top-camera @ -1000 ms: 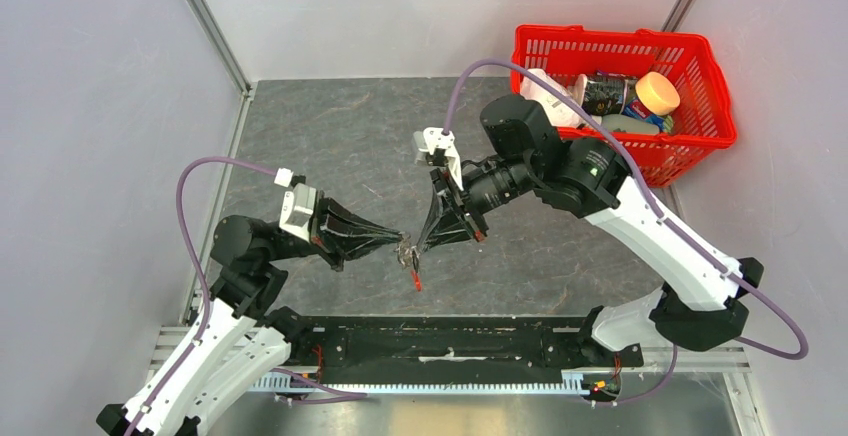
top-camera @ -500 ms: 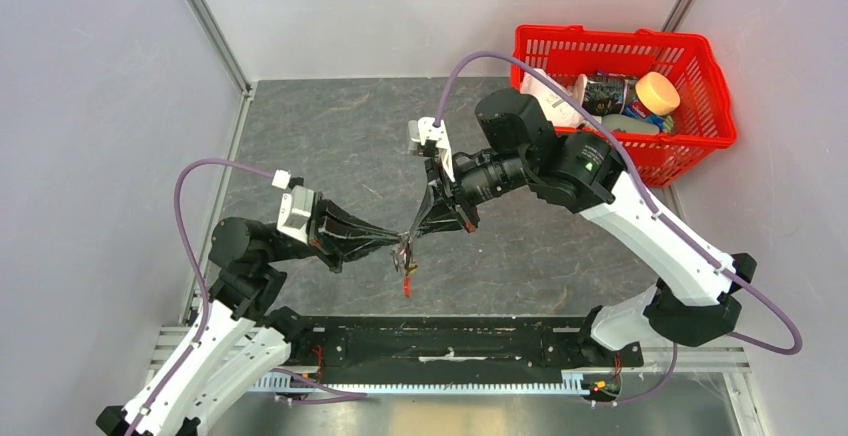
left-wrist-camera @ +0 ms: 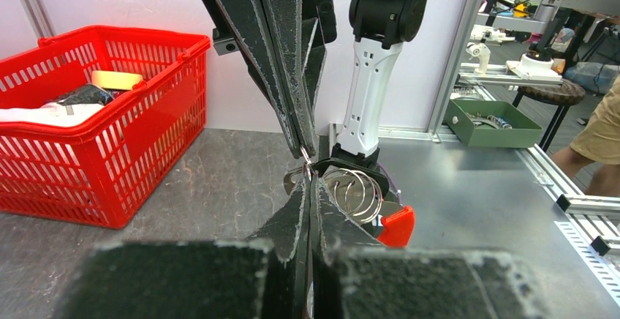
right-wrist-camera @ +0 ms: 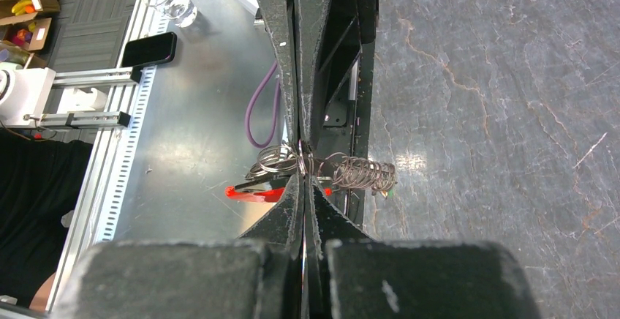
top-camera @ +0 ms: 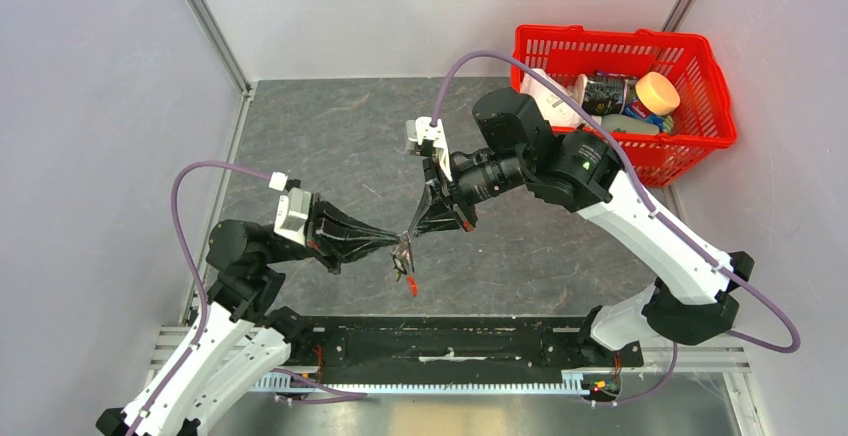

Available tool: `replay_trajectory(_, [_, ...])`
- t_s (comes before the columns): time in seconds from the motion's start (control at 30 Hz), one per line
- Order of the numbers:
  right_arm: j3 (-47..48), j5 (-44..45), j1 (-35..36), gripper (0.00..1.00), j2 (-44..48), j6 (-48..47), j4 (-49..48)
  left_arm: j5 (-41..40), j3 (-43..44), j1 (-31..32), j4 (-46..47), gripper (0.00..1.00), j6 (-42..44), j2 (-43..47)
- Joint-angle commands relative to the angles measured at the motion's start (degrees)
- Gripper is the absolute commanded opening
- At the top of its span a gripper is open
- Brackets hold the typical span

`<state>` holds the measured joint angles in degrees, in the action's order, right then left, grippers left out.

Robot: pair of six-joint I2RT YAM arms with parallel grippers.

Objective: Put the keys on the keyring

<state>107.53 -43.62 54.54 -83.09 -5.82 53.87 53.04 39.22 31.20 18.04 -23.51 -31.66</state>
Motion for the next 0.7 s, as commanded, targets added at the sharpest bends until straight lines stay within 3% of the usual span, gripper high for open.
replay_trajectory(0.0, [0.77, 1.03, 0.17, 0.0, 0.62, -0.15, -0.69, 0.45, 0.71, -0.19, 2.32, 0.02, 0.92, 0.76])
replay_trajectory(0.67, [-4.03, 5.21, 0.12, 0.0, 4.55, 1.61, -3.94, 0.89, -0.2, -0.18, 5.13, 0.02, -0.65, 0.99])
